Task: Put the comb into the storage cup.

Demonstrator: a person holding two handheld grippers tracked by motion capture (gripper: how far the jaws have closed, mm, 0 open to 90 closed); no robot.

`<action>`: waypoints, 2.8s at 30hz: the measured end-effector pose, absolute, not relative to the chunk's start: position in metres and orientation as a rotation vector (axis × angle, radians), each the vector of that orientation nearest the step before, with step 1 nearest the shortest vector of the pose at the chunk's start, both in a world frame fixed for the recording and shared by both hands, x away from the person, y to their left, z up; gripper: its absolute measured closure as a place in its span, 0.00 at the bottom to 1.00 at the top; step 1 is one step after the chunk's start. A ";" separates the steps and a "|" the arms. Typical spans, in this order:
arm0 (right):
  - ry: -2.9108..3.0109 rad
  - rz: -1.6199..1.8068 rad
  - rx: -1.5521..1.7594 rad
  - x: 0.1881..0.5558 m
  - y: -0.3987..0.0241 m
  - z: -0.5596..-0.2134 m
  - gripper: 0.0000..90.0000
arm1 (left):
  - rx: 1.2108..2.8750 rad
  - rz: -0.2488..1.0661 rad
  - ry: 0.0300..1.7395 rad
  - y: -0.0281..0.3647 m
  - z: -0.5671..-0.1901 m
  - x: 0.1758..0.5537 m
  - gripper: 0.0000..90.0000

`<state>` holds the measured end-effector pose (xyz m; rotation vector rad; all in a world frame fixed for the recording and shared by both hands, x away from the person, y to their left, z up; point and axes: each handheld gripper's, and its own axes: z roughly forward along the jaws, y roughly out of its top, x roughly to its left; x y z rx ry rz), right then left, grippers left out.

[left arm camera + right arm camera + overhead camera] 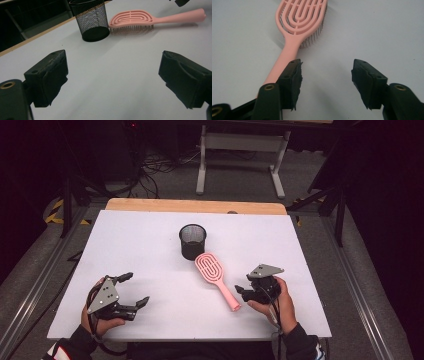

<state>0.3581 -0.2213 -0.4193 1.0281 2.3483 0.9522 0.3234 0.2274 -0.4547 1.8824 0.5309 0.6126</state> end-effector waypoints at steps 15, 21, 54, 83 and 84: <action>2.367 0.941 1.032 0.363 -0.208 -0.415 0.20 | 1.889 0.611 0.530 0.226 -0.455 0.324 0.11; 2.403 0.945 1.041 0.367 -0.197 -0.412 0.14 | 1.892 0.605 0.532 0.226 -0.456 0.324 0.10; 2.560 0.626 1.205 0.416 -0.147 -0.443 0.22 | 1.941 0.584 0.526 0.223 -0.460 0.325 0.10; 2.577 0.739 1.072 0.406 -0.156 -0.438 0.76 | 2.007 0.550 0.508 0.217 -0.464 0.328 0.10; 2.577 0.739 1.072 0.406 -0.156 -0.438 0.76 | 2.007 0.550 0.508 0.217 -0.464 0.328 0.10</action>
